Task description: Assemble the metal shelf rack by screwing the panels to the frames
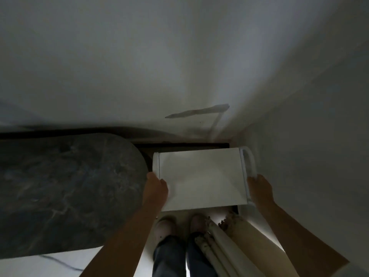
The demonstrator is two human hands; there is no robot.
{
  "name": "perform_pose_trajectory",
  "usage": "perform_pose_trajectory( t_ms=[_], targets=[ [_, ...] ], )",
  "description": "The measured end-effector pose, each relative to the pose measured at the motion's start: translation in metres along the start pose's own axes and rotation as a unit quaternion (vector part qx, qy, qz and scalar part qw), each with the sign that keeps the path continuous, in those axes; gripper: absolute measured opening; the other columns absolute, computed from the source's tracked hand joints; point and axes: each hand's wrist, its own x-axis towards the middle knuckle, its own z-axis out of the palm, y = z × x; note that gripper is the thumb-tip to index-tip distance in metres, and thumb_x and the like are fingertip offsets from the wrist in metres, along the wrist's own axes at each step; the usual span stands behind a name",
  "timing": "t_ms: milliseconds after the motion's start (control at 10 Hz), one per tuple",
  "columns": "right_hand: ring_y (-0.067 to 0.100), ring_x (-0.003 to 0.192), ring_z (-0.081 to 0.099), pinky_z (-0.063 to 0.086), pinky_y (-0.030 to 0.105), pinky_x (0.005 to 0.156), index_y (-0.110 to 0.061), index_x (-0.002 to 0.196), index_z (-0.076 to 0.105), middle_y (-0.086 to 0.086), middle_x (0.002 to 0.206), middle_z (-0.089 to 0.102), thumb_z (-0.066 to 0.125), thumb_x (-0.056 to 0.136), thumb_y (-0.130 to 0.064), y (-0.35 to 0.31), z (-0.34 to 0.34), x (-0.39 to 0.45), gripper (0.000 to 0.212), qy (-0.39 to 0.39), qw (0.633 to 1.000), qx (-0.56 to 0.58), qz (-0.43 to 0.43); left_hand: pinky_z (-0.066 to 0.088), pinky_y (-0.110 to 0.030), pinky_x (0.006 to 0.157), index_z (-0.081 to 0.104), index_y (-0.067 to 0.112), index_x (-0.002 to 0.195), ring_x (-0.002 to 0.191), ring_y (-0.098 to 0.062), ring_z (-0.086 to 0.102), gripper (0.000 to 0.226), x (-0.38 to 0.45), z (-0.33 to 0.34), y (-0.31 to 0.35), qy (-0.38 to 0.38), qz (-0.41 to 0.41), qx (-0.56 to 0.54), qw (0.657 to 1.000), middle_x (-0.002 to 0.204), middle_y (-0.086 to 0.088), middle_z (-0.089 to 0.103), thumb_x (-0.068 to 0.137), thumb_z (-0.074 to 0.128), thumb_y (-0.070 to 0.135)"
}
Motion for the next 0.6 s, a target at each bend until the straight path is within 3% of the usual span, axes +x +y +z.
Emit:
perform_pose_trajectory(
  t_ms=[100,200,300,400,500,600],
  targets=[
    [0.023,0.086,0.046,0.031,0.026,0.073,-0.004,0.089,0.045,0.009,0.083,0.046,0.041,0.096,-0.015,0.0,-0.002,0.0,0.013,-0.005,1.0,0.0,-0.017,0.041,-0.041,0.089,0.031,-0.004,0.128,0.11,-0.04,0.049,0.035,0.003,0.004,-0.004,0.01,0.025,-0.01,1.0,0.123,-0.027,0.047,0.096,0.038,0.009],
    [0.02,0.084,0.045,0.03,0.025,0.07,-0.005,0.09,0.043,0.003,0.075,0.042,0.041,0.096,-0.015,-0.002,-0.002,0.0,0.012,-0.023,0.999,-0.008,-0.021,0.032,-0.039,0.103,0.014,0.004,0.146,0.131,-0.036,0.033,0.057,0.006,0.011,-0.013,0.038,0.051,-0.009,0.998,0.148,-0.019,0.024,0.095,0.038,0.003],
    [0.02,0.084,0.045,0.032,0.025,0.07,-0.005,0.095,0.042,0.005,0.08,0.044,0.042,0.095,-0.014,-0.004,-0.002,-0.005,0.009,-0.045,0.999,-0.006,-0.014,0.02,-0.039,0.114,0.001,0.005,0.149,0.143,-0.03,0.014,0.063,0.004,0.016,-0.025,0.056,0.124,0.008,0.991,0.156,-0.01,0.002,0.095,0.034,0.002],
    [0.02,0.083,0.044,0.032,0.026,0.069,-0.005,0.095,0.041,0.006,0.081,0.043,0.045,0.094,-0.012,0.001,-0.006,-0.005,0.008,-0.052,0.998,-0.029,-0.033,0.012,-0.04,0.117,0.001,0.003,0.148,0.145,-0.029,0.005,0.062,0.007,0.019,-0.035,0.051,0.169,0.051,0.983,0.157,-0.011,-0.006,0.096,0.035,0.003],
    [0.022,0.084,0.046,0.033,0.026,0.07,-0.003,0.1,0.045,0.006,0.082,0.044,0.048,0.092,-0.011,0.002,-0.012,-0.007,0.012,-0.055,0.995,-0.062,-0.053,0.009,-0.036,0.117,0.013,-0.009,0.144,0.139,-0.04,0.021,0.061,0.006,0.018,-0.037,0.099,0.221,0.118,0.963,0.152,-0.027,0.011,0.092,0.044,0.001],
    [0.029,0.099,0.051,0.036,0.028,0.079,0.006,0.119,0.048,0.018,0.107,0.053,0.05,0.091,-0.008,-0.004,-0.022,-0.007,0.031,-0.014,0.991,-0.096,-0.091,0.04,-0.046,0.097,0.036,-0.024,0.124,0.112,-0.048,0.053,0.077,0.011,0.028,-0.04,0.09,0.206,0.21,0.952,0.124,-0.04,0.048,0.065,0.076,0.005]
  ],
)
